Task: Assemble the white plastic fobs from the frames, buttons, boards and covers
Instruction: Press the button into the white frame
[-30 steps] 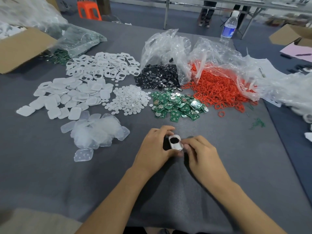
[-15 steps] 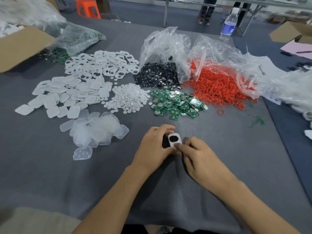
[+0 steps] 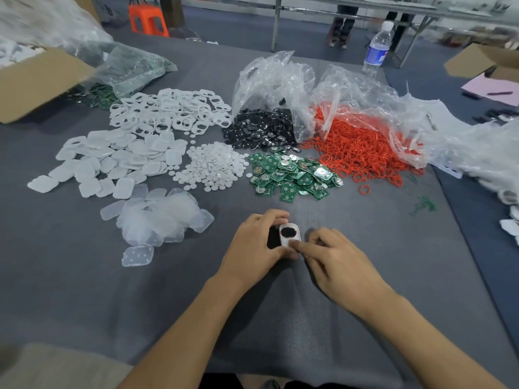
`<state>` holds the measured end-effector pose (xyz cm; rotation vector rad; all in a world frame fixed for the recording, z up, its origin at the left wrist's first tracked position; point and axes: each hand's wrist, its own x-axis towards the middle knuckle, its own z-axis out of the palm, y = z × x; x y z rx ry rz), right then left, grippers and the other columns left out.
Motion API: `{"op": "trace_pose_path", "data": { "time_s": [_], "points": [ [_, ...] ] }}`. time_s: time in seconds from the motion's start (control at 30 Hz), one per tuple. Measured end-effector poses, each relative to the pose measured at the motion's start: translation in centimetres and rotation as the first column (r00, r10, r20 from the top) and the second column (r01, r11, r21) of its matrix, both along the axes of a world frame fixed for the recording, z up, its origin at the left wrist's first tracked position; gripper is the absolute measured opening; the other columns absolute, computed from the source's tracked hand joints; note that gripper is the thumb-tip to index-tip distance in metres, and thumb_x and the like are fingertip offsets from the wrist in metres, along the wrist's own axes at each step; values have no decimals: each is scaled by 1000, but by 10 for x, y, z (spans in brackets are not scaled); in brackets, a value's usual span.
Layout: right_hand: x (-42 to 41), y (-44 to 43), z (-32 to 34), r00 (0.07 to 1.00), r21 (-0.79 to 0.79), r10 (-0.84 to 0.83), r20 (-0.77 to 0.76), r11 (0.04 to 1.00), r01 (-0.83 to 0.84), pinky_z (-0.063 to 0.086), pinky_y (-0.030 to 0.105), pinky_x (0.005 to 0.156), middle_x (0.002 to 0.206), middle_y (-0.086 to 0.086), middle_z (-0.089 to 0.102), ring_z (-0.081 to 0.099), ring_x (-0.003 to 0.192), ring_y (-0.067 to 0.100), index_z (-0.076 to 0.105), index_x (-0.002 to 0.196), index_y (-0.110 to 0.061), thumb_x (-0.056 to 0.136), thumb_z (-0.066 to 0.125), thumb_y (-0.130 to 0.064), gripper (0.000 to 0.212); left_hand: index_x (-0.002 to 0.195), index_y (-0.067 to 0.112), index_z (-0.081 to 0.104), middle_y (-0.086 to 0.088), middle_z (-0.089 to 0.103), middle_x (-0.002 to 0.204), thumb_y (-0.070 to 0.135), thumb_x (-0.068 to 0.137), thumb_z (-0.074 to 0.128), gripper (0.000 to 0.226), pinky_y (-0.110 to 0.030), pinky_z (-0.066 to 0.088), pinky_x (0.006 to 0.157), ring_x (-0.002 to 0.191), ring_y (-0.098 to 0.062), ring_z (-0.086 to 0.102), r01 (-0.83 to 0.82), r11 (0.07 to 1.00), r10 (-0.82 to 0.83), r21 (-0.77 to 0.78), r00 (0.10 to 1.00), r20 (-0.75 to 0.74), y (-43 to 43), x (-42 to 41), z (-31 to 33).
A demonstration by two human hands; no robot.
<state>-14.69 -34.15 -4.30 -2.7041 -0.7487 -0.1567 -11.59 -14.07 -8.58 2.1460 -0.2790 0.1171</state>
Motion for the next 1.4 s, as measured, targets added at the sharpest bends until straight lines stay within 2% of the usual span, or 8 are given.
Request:
{"op": "trace_pose_path", "data": {
  "time_s": [0.27, 0.53, 0.73, 0.87, 1.07, 1.23, 1.33, 1.4],
  "points": [
    [-4, 1, -1, 1000, 18, -21, 0, 1000, 21, 51, 38, 76, 105, -2, 61, 55, 88, 22, 69, 128, -26, 98, 58, -17, 34, 128, 42, 57, 19, 64, 120, 46, 63, 92, 74, -14, 39, 101, 119, 5, 52, -3, 1000, 3, -1, 1000, 11, 1, 0, -2],
    [-2, -1, 2, 998, 44, -25, -56, 999, 28, 51, 39, 84, 109, -6, 63, 58, 99, 21, 70, 127, -26, 96, 59, -13, 35, 133, 43, 54, 12, 62, 121, 56, 70, 85, 71, -33, 46, 103, 116, -6, 54, 15, 998, -16, 62, 1000, 21, 1, -2, -1],
    [-2, 2, 3, 996, 83, -71, -61, 994, 76, 49, 32, 89, 107, -6, 63, 59, 102, 19, 71, 124, -21, 96, 60, -11, 32, 136, 42, 54, 13, 63, 122, 52, 69, 87, 75, -26, 43, 103, 116, -2, 51, 14, 999, -15, 47, 1000, 28, 2, -1, -1],
    [-4, 6, 3, 996, 49, -77, -47, 996, 80, 51, 37, 85, 105, -5, 62, 59, 99, 21, 70, 125, -21, 95, 61, -13, 33, 134, 41, 55, 17, 65, 120, 46, 67, 90, 76, -17, 39, 98, 115, 2, 49, 10, 1000, -11, 23, 1000, 21, 1, -1, -1],
    [-8, 8, 1, 996, -43, -84, 9, 996, 84, 53, 42, 73, 101, -1, 59, 58, 89, 26, 69, 127, -21, 93, 63, -16, 34, 131, 41, 56, 20, 65, 117, 43, 65, 91, 75, -26, 45, 102, 115, 1, 51, 5, 1000, -5, 6, 1000, 29, 1, 0, 0],
    [-14, 13, -6, 988, -80, -122, 93, 988, 130, 50, 36, 67, 97, -2, 57, 56, 83, 23, 69, 125, -22, 91, 66, -18, 34, 131, 36, 58, 15, 68, 115, 36, 69, 91, 70, -31, 49, 99, 109, -4, 58, 42, 999, -41, -28, 999, 17, -1, -1, 1],
    [-10, 23, -9, 970, 148, -234, -67, 959, 242, 46, 23, 83, 97, -3, 60, 58, 92, 17, 75, 116, -21, 93, 66, -18, 25, 129, 34, 59, 10, 70, 116, 23, 72, 87, 65, -36, 52, 99, 109, -9, 64, 57, 995, -58, -77, 998, -1, -2, -2, 2],
    [-4, 31, -6, 932, 256, -306, -192, 901, 349, 38, 6, 79, 96, -7, 65, 61, 90, 9, 79, 104, -25, 89, 71, -21, 17, 128, 34, 59, 8, 70, 117, 16, 75, 83, 61, -36, 53, 98, 108, -8, 66, 60, 993, -61, -101, 998, -7, -1, -3, 3]
  ]
}}
